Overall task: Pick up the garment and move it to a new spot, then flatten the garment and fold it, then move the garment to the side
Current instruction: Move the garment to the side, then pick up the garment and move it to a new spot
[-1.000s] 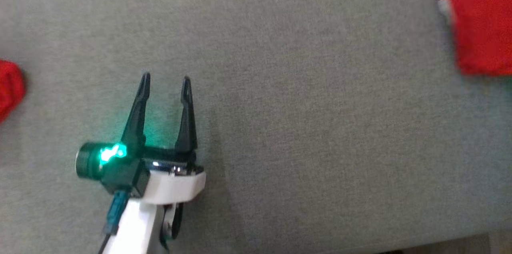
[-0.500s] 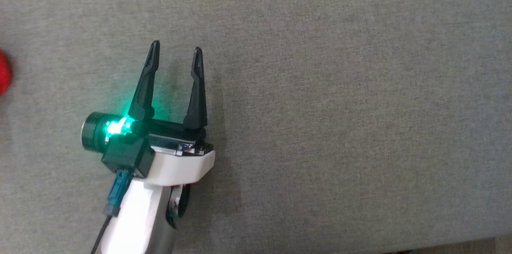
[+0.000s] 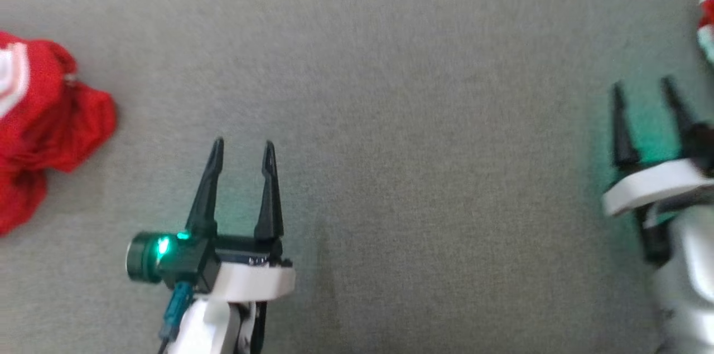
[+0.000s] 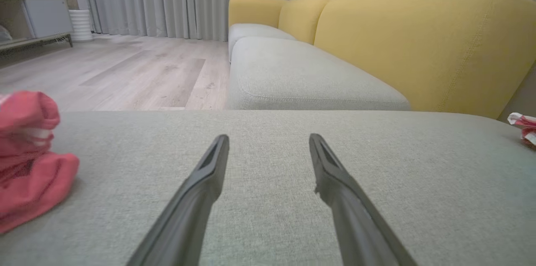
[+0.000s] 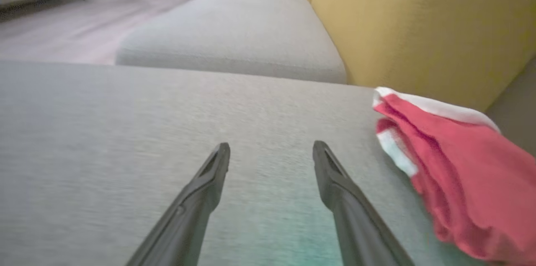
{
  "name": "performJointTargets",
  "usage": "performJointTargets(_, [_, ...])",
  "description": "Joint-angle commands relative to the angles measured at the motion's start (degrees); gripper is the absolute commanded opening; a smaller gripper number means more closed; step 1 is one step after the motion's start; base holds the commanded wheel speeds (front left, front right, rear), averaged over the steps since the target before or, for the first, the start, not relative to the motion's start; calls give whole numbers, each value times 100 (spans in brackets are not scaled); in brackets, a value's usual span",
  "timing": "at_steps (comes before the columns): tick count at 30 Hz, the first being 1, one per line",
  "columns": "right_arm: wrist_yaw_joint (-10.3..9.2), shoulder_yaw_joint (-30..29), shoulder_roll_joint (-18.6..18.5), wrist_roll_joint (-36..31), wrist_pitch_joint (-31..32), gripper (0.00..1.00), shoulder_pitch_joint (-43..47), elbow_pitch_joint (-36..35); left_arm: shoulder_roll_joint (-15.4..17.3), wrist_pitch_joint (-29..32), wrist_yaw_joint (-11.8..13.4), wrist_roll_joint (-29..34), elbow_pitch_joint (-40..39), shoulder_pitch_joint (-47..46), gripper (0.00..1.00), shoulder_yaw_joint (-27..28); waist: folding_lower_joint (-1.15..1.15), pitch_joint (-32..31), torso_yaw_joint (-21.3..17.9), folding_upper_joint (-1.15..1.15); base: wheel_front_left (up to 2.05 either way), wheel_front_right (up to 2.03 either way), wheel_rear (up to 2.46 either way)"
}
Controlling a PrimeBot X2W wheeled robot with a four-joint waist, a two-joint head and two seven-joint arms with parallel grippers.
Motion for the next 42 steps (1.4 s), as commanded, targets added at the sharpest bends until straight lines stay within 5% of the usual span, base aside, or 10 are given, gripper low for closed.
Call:
performJointTargets(1, [-5, 213, 50, 123, -117, 100, 98, -109, 40, 11, 39, -34, -146, 45, 100, 137, 2, -548, 155, 0, 0, 0, 0])
performJointTargets(6, [-5, 727, 481, 460, -188, 100, 531, -428, 40, 11, 45, -109, -38, 366, 100, 217, 2, -1110, 176, 0, 0, 0, 0])
performJointTargets(15, [-5, 678, 978, 552, -191, 100, 1915, -1394, 40, 11, -54, -141, 14, 994, 100, 405, 2, -1898, 162, 0, 0, 0, 0])
performJointTargets(42, [-5, 771, 1115, 202, -192, 100, 2467, -1465, 40, 11, -123, 182, 250, 1294, 100, 769, 2, -2212, 136, 0, 0, 0, 0])
